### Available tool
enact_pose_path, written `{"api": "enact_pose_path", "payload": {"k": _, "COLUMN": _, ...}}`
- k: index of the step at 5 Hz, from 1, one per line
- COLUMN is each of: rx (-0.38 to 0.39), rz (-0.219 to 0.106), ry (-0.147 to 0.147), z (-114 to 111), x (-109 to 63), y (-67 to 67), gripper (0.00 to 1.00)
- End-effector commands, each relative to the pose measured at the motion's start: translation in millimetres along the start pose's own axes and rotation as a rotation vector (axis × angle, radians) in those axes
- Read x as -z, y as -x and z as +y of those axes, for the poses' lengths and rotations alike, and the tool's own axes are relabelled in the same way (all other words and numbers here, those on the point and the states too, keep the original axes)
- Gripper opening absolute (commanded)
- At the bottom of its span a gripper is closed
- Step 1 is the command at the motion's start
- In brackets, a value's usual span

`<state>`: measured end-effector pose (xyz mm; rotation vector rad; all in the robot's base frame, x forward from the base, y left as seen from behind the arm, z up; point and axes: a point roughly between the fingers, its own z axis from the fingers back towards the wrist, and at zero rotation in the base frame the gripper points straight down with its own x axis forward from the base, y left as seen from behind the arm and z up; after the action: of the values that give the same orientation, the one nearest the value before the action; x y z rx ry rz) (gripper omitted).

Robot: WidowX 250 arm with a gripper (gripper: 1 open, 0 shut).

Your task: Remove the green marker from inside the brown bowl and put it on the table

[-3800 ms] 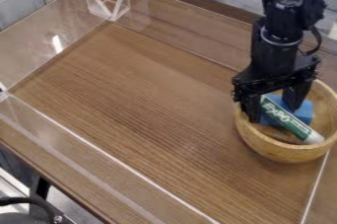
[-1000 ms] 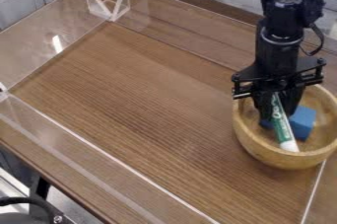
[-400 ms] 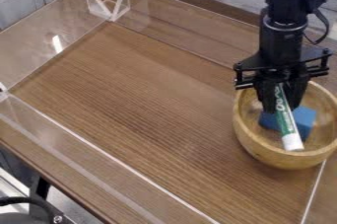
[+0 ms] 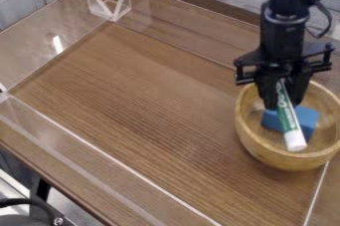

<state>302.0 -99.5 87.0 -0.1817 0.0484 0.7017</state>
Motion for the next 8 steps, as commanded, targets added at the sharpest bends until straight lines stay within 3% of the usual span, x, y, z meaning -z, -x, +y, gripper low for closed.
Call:
{"api": "enact_pose_path", "payload": {"k": 1, "rx": -0.021, "rz": -0.046, "ry": 0.095, "z": -4, "x": -38.4, "y": -4.8, "gripper": 0.0}}
{"api": "enact_pose_path", "payload": {"k": 3, "rx": -0.072, "rz": -0.037, "ry": 0.145, "z": 12, "x": -74.8, "y": -4.0, "gripper": 0.0}}
{"api": "enact_pose_path", "payload": {"k": 4, "rx": -0.104, "rz": -0.029, "ry": 0.184, "z": 23, "x": -104.6, "y": -4.8, "gripper": 0.0}}
{"api": "enact_pose_path", "payload": {"k": 5, "rx": -0.154, "rz": -0.04, "ry": 0.209, "z": 40, "x": -120.5, "y": -4.2, "gripper": 0.0}}
{"api": "enact_pose_path", "payload": {"k": 7, "rx": -0.129, "rz": -0.06, "ry": 0.211, "z": 65, "x": -125.9, "y": 20.4, "gripper": 0.0}}
{"api": "enact_pose_path", "payload": {"k": 8, "rx": -0.096, "rz": -0.064, "ry": 0.207, "z": 65, "x": -124.6, "y": 29.7, "gripper": 0.0}}
